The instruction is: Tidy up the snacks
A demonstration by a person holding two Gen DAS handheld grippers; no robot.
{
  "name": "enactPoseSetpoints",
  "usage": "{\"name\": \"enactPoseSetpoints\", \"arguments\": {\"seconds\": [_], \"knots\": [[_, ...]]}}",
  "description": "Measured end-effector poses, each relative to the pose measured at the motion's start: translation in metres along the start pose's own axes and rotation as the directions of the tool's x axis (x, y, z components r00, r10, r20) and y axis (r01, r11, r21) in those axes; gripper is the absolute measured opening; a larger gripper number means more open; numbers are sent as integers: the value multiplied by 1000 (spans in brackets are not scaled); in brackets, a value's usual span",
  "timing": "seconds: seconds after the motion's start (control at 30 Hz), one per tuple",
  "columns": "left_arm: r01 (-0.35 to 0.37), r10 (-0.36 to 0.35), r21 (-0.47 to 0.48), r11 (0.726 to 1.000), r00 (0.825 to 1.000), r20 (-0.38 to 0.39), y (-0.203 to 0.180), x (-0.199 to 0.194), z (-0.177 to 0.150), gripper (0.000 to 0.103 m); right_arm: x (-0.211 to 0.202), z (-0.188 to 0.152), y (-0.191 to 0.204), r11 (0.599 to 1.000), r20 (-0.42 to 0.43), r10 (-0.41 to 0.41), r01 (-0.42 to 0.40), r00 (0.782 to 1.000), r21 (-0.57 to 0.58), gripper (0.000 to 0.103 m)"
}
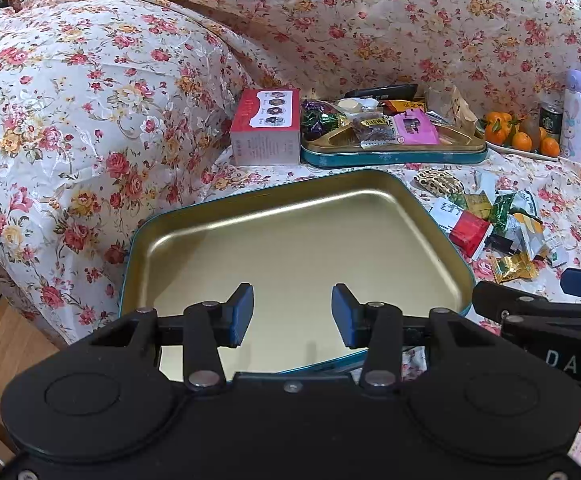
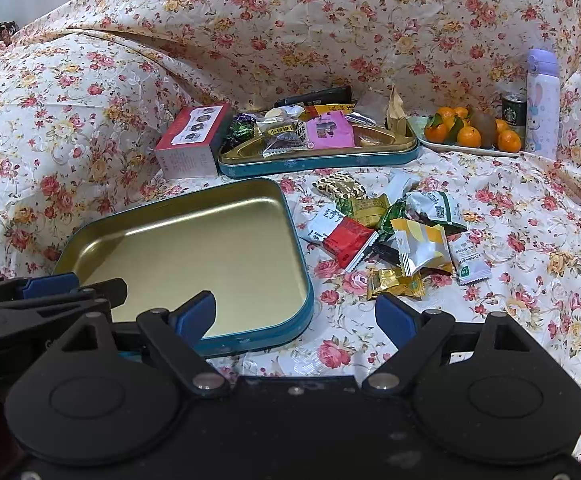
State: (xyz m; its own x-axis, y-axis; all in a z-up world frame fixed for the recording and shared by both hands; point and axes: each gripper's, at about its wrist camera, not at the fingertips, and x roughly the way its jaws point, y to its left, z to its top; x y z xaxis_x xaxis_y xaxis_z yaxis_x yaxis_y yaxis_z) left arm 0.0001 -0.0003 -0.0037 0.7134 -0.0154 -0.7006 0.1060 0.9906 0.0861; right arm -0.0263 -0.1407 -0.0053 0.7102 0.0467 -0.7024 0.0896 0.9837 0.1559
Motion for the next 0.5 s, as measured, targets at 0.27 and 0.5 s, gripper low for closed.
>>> {"name": "enactPoseSetpoints", "arguments": {"seconds": [0.27,0.5], "knots": [[1,-1,2,1000,1000,-1,-1,0,0,52,0,0,0,1000,0,0,0,1000,1,91],[3,-3,3,1000,1000,-5,-1,0,0,52,0,0,1,1000,-2,0,0,1000,1,91]]}}
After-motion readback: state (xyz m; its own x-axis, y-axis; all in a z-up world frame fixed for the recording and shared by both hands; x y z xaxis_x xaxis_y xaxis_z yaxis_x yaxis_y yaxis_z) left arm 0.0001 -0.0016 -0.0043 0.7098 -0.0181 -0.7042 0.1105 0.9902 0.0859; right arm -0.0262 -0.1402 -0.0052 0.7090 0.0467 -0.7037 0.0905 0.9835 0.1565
